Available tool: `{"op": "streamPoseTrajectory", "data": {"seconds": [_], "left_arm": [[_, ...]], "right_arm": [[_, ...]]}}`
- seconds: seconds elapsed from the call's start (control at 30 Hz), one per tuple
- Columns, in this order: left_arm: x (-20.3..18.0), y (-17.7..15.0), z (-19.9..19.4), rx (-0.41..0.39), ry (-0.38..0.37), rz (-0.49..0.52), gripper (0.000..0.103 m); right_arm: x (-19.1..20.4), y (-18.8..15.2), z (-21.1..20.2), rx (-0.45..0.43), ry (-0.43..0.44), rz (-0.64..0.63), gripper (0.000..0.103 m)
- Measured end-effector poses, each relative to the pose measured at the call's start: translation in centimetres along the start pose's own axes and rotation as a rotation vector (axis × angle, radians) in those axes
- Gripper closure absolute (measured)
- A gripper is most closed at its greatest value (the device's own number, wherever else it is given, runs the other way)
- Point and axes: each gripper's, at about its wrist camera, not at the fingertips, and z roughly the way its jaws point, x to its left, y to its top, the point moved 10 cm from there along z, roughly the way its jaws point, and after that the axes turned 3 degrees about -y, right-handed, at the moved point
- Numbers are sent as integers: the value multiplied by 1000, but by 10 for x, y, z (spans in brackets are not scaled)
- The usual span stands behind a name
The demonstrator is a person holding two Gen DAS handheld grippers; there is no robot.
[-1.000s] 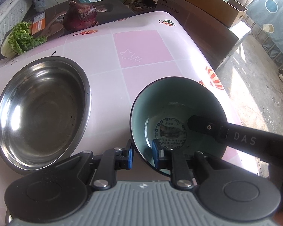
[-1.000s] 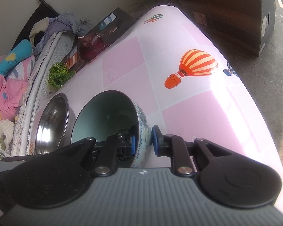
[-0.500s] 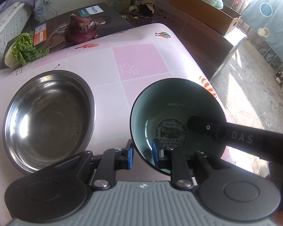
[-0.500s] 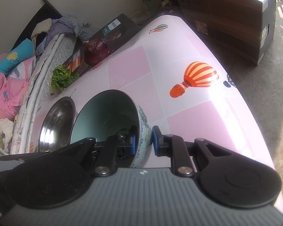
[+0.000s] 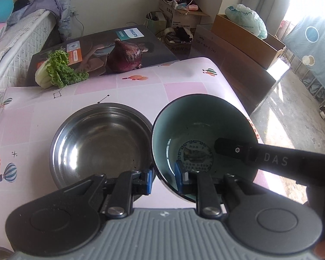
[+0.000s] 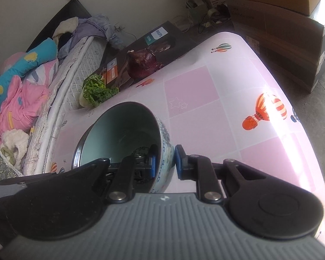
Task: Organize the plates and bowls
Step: 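Lift the green bowl with the right gripper and lower it into the steel bowl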
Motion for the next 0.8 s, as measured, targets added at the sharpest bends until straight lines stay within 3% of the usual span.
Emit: {"op": "streamPoseTrajectory", "data": {"seconds": [0.2, 0.4, 0.57, 0.67, 0.8], "left_arm": [[54, 2, -5, -1, 47, -45, 81], [98, -6, 16, 35, 83, -91, 81], [114, -15, 36, 72, 87, -104, 81], [120, -15, 40, 64, 110, -88, 82], [123, -10, 35, 45, 87, -89, 81]], "right_arm": [[50, -4, 33, 59, 42, -38, 87], [80, -19, 77, 132, 25, -82, 87], [89, -22, 100, 146, -10, -127, 86], [94, -21, 107, 151, -25, -157, 82], [98, -19, 113, 143, -50, -200, 81]]}}
